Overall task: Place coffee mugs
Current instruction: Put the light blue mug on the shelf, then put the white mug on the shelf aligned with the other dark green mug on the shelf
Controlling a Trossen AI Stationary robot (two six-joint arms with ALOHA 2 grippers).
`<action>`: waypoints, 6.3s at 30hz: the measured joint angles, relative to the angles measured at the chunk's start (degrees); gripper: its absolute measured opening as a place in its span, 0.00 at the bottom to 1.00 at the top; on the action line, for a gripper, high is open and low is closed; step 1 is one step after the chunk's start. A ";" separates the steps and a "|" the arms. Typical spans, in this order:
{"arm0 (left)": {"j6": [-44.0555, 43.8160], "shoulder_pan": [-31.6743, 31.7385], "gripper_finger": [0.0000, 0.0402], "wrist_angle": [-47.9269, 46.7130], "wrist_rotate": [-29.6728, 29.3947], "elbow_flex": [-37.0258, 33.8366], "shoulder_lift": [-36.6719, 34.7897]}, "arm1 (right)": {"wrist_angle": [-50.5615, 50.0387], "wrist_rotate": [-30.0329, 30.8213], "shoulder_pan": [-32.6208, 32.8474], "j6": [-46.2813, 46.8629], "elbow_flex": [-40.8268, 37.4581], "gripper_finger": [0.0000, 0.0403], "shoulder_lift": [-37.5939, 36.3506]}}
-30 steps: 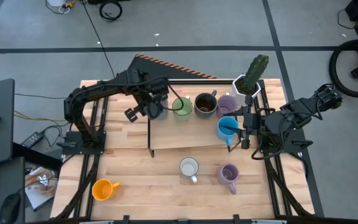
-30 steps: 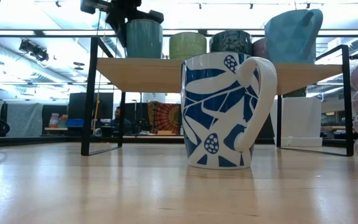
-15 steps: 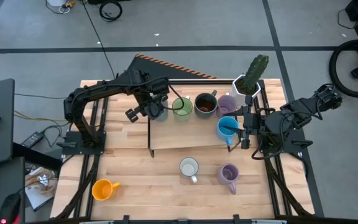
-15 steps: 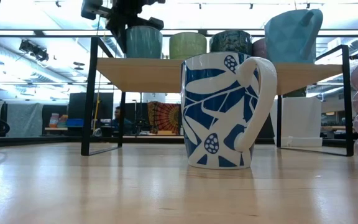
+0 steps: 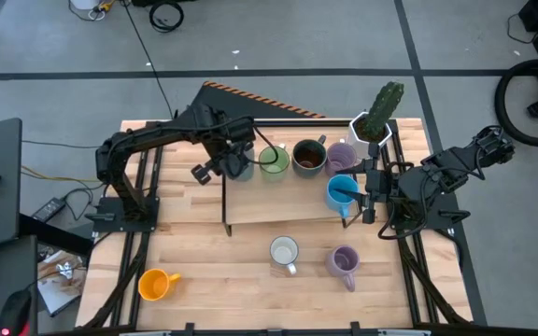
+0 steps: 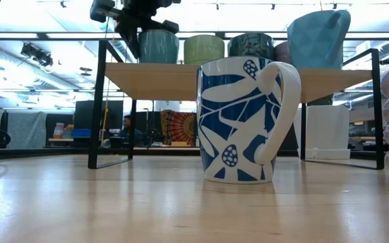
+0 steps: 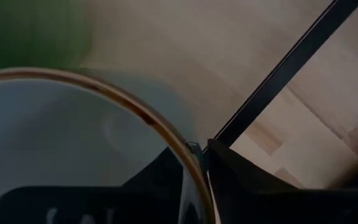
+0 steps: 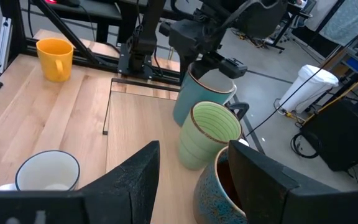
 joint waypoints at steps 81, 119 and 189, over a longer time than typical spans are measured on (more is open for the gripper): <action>-65.54 -39.74 0.40 53.59 -33.10 -60.67 -44.42 | -17.17 -11.47 0.50 35.37 32.53 0.45 44.38; -78.47 -52.35 0.40 78.46 -36.87 -90.13 -67.20 | -32.53 -40.77 -1.36 87.17 44.88 0.41 66.29; -79.99 -52.32 0.40 75.12 -37.28 -91.03 -68.78 | -48.29 -27.02 -4.28 79.42 64.40 0.17 63.74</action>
